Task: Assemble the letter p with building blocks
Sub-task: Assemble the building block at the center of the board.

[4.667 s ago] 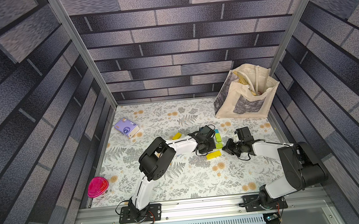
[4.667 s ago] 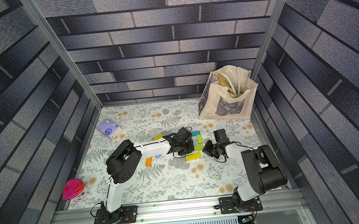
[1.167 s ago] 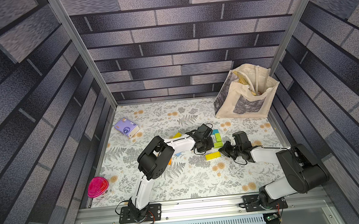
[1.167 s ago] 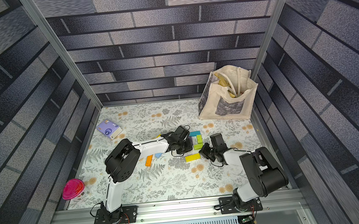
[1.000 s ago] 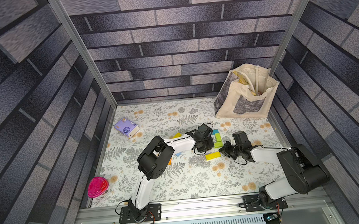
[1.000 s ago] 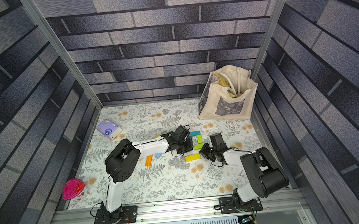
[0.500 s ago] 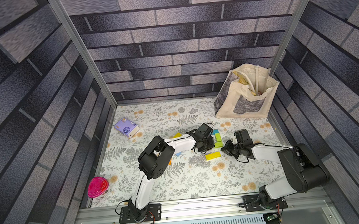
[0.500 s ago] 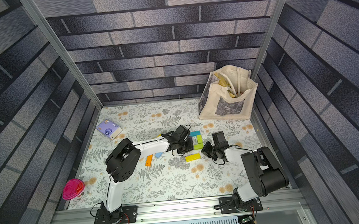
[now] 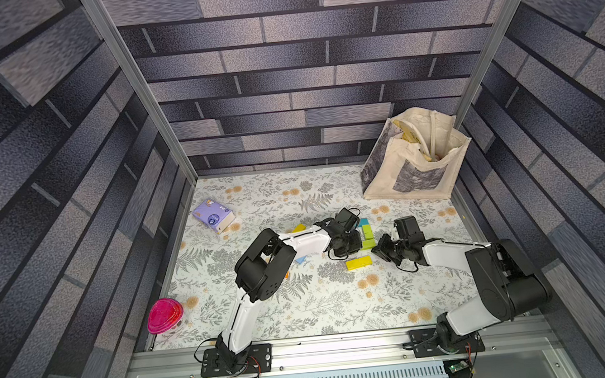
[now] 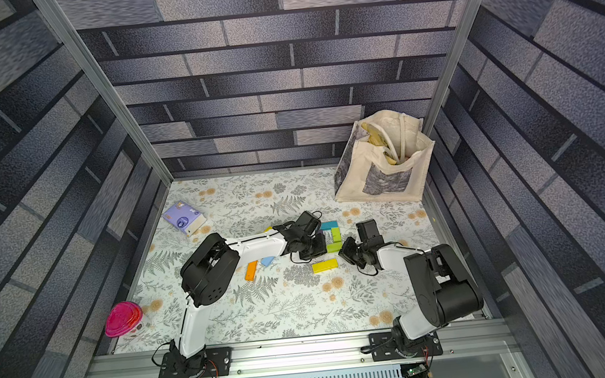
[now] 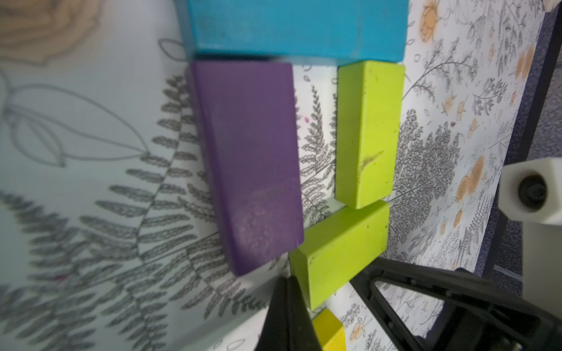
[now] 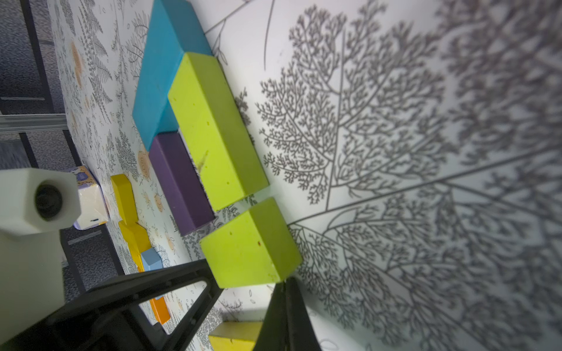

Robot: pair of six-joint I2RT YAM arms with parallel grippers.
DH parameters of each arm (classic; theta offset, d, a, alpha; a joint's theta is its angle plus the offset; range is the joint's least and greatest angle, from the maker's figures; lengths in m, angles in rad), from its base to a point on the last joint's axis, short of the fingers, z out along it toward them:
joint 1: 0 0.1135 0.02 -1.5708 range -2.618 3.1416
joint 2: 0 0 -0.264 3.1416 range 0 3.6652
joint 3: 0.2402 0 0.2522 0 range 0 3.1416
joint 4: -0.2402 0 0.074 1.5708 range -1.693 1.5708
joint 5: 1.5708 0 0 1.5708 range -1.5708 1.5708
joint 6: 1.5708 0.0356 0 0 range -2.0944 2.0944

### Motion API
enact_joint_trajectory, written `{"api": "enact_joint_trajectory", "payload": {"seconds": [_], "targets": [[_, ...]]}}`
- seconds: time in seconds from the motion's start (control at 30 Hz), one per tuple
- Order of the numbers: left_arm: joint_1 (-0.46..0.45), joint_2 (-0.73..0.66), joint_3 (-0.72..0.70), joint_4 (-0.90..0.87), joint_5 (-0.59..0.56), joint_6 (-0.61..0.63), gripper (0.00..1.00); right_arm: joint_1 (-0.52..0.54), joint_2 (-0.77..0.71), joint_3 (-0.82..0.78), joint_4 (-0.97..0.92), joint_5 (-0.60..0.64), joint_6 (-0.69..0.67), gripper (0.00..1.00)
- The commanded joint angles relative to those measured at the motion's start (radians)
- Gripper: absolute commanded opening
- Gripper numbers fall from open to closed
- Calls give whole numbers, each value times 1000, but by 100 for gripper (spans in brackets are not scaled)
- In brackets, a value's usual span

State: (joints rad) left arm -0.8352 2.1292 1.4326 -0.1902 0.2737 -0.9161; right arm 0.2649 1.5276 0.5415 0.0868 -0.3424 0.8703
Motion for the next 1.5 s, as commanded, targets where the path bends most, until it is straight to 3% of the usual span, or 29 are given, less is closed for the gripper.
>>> {"api": "enact_joint_trajectory", "payload": {"seconds": [0.0, 0.8, 1.47], "targets": [[11, 29, 20, -34, 1, 23, 0, -10, 78, -61, -171, 112, -13, 7], [31, 35, 25, -24, 10, 20, 0, -4, 78, -94, -141, 69, 12, 6], [26, 48, 37, -26, 19, 23, 0, -24, -170, 67, -525, 183, -144, 7]]}}
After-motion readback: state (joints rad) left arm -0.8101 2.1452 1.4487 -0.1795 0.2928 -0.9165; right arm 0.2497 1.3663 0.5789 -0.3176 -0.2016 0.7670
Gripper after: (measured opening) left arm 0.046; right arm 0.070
